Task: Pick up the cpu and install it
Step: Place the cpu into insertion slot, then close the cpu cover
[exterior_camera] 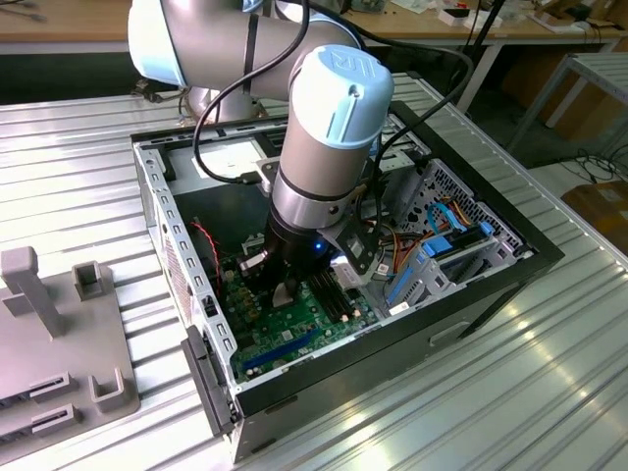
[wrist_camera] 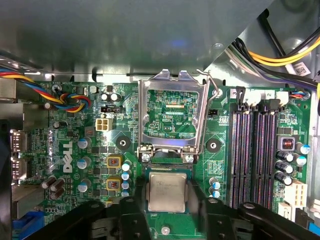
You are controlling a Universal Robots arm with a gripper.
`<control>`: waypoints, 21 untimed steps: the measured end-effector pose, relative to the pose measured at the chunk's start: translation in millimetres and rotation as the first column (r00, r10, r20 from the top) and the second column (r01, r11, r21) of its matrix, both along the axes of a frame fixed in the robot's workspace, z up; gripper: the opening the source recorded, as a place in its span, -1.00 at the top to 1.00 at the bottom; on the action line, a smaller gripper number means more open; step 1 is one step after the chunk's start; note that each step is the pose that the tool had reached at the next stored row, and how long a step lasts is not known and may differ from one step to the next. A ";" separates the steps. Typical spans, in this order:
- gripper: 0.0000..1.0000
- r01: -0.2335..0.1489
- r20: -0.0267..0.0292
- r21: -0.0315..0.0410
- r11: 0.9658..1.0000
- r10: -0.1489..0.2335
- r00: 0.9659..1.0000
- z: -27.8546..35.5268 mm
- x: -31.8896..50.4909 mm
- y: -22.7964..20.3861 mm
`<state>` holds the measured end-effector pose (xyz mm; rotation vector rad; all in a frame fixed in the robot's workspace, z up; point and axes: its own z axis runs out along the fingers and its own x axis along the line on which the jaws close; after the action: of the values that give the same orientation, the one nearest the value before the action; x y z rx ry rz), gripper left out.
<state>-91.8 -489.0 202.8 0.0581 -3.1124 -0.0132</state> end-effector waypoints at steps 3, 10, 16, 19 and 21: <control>-0.02 0.000 -0.004 0.000 1.000 0.000 1.000 9.5 0.0 0.0; 0.76 0.000 -0.008 0.000 1.000 0.000 1.000 14.1 0.0 0.0; 0.76 0.000 -0.009 0.000 1.000 0.000 1.000 14.1 -0.1 0.0; 0.76 0.000 -0.009 0.000 1.000 0.000 1.000 14.1 0.0 0.0; 0.76 0.000 -0.009 0.000 1.000 0.000 1.000 14.1 0.0 0.0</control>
<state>-91.9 -488.9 216.9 0.0578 -3.1038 -0.0131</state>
